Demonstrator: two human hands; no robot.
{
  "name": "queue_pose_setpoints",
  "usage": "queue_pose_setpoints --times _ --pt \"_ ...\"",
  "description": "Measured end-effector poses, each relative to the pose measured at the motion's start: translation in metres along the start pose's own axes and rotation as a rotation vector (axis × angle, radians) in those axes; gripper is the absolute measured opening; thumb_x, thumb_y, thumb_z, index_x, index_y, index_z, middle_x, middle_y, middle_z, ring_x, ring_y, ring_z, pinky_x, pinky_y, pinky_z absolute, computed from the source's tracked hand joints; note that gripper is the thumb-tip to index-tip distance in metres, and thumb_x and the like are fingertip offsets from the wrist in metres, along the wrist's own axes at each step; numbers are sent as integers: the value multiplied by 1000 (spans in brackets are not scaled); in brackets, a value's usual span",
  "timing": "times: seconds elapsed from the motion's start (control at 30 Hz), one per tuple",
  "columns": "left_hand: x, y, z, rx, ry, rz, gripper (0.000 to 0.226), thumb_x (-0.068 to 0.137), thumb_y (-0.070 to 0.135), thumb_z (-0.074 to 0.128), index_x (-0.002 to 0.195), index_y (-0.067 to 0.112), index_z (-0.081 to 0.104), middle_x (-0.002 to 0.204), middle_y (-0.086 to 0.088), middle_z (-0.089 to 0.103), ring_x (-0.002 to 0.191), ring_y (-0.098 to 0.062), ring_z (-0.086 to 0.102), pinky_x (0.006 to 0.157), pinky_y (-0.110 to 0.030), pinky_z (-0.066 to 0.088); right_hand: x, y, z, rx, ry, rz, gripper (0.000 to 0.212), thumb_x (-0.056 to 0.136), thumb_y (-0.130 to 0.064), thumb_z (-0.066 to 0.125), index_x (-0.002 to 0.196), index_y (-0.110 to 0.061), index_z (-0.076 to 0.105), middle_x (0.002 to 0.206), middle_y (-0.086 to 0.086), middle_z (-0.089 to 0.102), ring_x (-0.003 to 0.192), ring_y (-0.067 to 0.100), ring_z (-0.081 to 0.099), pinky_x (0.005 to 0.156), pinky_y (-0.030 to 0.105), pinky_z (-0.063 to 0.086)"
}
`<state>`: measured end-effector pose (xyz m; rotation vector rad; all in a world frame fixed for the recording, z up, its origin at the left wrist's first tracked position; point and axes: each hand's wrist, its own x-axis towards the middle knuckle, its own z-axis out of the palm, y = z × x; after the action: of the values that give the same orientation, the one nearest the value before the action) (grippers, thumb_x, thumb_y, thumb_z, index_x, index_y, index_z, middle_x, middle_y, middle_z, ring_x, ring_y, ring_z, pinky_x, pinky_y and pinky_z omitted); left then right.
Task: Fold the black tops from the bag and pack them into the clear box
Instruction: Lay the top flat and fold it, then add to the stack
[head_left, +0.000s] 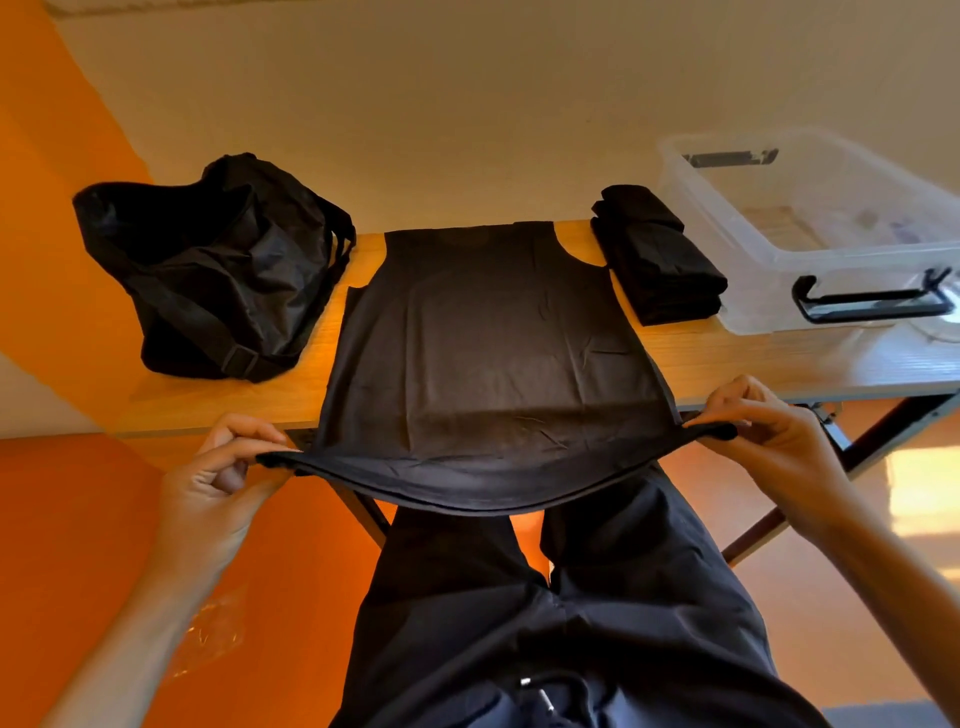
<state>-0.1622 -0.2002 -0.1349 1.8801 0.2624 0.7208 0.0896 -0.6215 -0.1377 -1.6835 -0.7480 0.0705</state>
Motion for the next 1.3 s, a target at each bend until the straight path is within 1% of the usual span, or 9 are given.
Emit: queue_pose_setpoints --times 0.1,0.17,0.27,0.37,0.53,0.73,0.9,1.13,1.3 --pt "18 10 3 -4 11 -1 15 86 -5 64 92 6 72 98 -2 68 92 -11 62 83 -27 52 14 -3 -1 -3 13 41 44 85 -52 73 101 -11 75 104 6 68 102 29 62 84 36 54" --pt "32 11 4 -20 59 -25 24 91 5 62 90 25 75 87 7 69 82 -14 61 74 -25 50 27 -1 -1 -48 24 49 28 88 -33 67 103 -11 74 100 13 69 98 38 63 80 42 55" --pt "54 7 12 4 114 -39 22 97 15 60 89 32 71 77 4 64 73 -24 58 62 -34 47 49 9 5 -57 116 58 52 89 -45 69 98 6 65 89 28 63 87 48 60 68 39 55" --pt "78 2 29 65 178 -48 24 102 11 59 85 27 64 70 13 61 67 -3 57 59 -15 43 75 21 13 -91 185 69 68 88 -58 69 88 9 58 81 33 56 82 53 55 67 53 51" --pt "128 -8 45 298 298 -14 23 101 18 62 81 8 57 71 -7 58 67 -16 56 62 -35 44 127 25 25 -284 213 93 44 97 -28 66 66 -3 47 59 18 43 54 22 42 63 36 38" --pt "180 -16 60 390 382 -49 41 102 20 61 67 20 40 58 -1 41 52 -5 41 52 -15 31 179 42 26 -470 282 104 44 98 -31 67 64 -5 55 56 14 50 52 29 46 57 32 39" --pt "209 -32 66 444 364 -132 19 101 22 62 84 13 60 68 -2 60 63 -7 58 60 -13 41 210 41 29 -657 249 89 42 98 -28 66 62 -12 52 50 4 46 47 21 44 55 28 36" --pt "236 -34 71 586 338 -121 15 102 22 60 95 9 62 71 -3 62 64 -11 59 60 -22 40 237 27 43 -1090 204 22 23 95 -30 68 75 -19 69 71 -3 55 73 17 52 58 23 26" --pt "251 -35 72 718 280 -163 25 105 25 55 86 9 55 66 -6 56 60 -14 54 55 -28 35 267 29 41 -1193 80 84 30 94 -31 66 68 -16 68 80 2 54 93 29 48 83 37 27"
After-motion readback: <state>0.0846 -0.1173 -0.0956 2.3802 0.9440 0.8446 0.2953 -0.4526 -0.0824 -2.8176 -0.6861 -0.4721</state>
